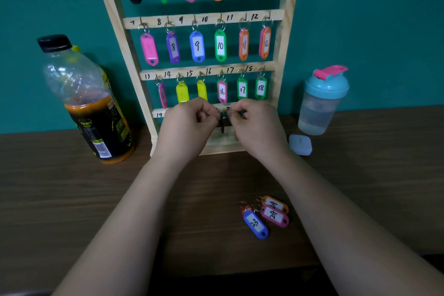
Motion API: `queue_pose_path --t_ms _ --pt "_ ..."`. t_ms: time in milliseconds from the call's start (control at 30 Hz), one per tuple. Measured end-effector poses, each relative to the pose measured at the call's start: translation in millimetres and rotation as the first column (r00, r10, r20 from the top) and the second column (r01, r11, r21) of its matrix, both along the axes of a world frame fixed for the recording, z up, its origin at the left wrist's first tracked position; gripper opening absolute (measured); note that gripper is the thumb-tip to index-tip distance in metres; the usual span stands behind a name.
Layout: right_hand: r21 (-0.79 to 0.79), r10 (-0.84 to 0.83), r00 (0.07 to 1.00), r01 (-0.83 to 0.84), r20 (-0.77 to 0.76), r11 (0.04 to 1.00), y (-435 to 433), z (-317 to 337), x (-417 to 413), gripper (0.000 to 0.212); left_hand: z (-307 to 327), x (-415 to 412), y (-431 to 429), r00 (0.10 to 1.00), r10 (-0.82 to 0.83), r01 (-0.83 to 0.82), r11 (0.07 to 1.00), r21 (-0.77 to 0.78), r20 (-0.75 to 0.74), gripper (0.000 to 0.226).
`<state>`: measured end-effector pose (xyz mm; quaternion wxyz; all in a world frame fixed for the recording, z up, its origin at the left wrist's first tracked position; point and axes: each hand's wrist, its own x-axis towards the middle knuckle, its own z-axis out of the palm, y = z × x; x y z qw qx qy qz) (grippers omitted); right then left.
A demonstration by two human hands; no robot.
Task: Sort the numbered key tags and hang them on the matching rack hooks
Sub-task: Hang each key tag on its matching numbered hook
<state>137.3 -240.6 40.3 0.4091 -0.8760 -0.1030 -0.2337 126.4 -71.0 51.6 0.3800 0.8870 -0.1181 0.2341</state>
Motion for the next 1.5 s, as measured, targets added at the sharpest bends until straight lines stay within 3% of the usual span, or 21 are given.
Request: queue_pose_path --t_ms 233,433,567,700,933,1133,1300,1500 --pt "0.009 -0.007 0.997 0.006 0.077 1.0 -8.3 -2.6 -13.9 0.011 2.1 10.4 -13.9 0.995 0.096 -0.096 0.995 0.027 0.006 0.017" --pt "0.005 0.026 0.998 -0.026 0.055 1.0 -20.0 -2.8 -23.7 0.01 2.2 10.9 -20.2 0.989 0.145 -0.146 0.987 0.069 0.029 0.014" --pt "-0.01 0.063 0.998 -0.063 -0.014 0.998 -28.2 -0.8 -32.8 0.009 2.1 4.5 -17.2 0.989 0.148 -0.15 0.986 0.074 0.028 0.011" --pt "-0.114 0.131 0.974 -0.154 -0.187 0.982 -37.3 2.1 -41.3 0.008 -0.7 -3.4 -10.3 0.993 0.117 -0.116 0.988 0.1 -0.001 0.013" --pt "-0.235 0.255 0.86 -0.385 -0.442 0.892 -50.3 6.7 -61.1 0.002 -11.8 -28.9 -7.0 0.973 -0.091 0.123 0.982 0.144 -0.21 0.005" --pt "-0.246 0.317 0.76 -0.524 -0.567 0.816 -61.0 7.0 -72.8 0.005 -19.1 -42.0 -1.1 0.824 -0.302 0.386 0.919 0.084 -0.479 0.007" --pt "-0.204 0.339 0.677 -0.588 -0.653 0.783 -63.2 7.3 -76.5 0.009 -22.1 -50.4 1.1 0.767 -0.352 0.478 0.871 0.111 -0.536 0.01" --pt "-0.241 0.304 0.654 -0.607 -0.692 0.758 -59.1 5.6 -75.5 0.013 -20.9 -56.4 -1.4 0.672 -0.386 0.569 0.815 0.107 -0.632 0.018"
